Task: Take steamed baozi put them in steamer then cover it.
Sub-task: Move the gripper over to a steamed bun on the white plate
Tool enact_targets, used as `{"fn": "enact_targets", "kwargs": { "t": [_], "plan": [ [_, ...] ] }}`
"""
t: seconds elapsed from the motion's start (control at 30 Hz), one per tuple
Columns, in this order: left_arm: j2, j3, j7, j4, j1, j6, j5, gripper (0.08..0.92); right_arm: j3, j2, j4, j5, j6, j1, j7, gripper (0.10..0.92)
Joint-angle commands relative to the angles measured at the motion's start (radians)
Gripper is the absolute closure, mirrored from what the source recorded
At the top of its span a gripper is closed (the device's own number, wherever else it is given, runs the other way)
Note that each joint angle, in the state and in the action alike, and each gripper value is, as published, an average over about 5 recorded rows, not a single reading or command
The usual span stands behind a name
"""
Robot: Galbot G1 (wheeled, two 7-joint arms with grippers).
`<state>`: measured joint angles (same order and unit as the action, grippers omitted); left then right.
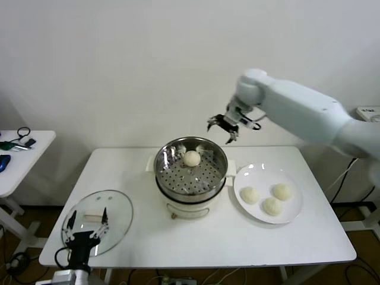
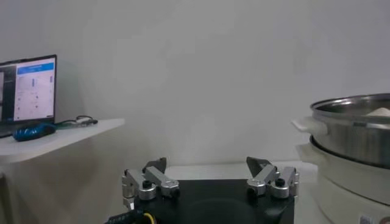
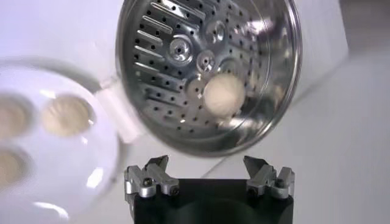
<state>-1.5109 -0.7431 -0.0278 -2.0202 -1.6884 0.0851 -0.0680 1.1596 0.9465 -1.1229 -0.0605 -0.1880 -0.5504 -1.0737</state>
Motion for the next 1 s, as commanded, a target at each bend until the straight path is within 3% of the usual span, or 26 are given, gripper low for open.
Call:
{"fn": "enact_targets", "kwargs": {
  "t": [0.03, 0.2, 0.63, 1.0],
  "plan": [
    [0.001, 0.002, 0.0, -0.002, -0.003, 0.0, 0.005, 0.177, 0.092, -0.246, -0.12, -0.279, 0.368, 0.003, 0.032, 0.203],
    [0.002, 0.002, 0.0, -0.004, -0.007, 0.0, 0.005, 0.177, 0.053, -0.278, -0.084, -0.32, 0.416, 0.096, -0.025, 0.203],
    [-0.003, 0.007, -0.007, -0.012, -0.007, -0.013, -0.01, 0.177, -0.096, -0.222, 0.023, -0.108, 0.366, 0.355, -0.071, 0.203],
    [0.001, 0.015, -0.008, -0.028, 0.004, -0.029, -0.01, 0.177, -0.169, -0.099, 0.17, -0.024, 0.327, 0.457, -0.06, 0.203]
  ]
}}
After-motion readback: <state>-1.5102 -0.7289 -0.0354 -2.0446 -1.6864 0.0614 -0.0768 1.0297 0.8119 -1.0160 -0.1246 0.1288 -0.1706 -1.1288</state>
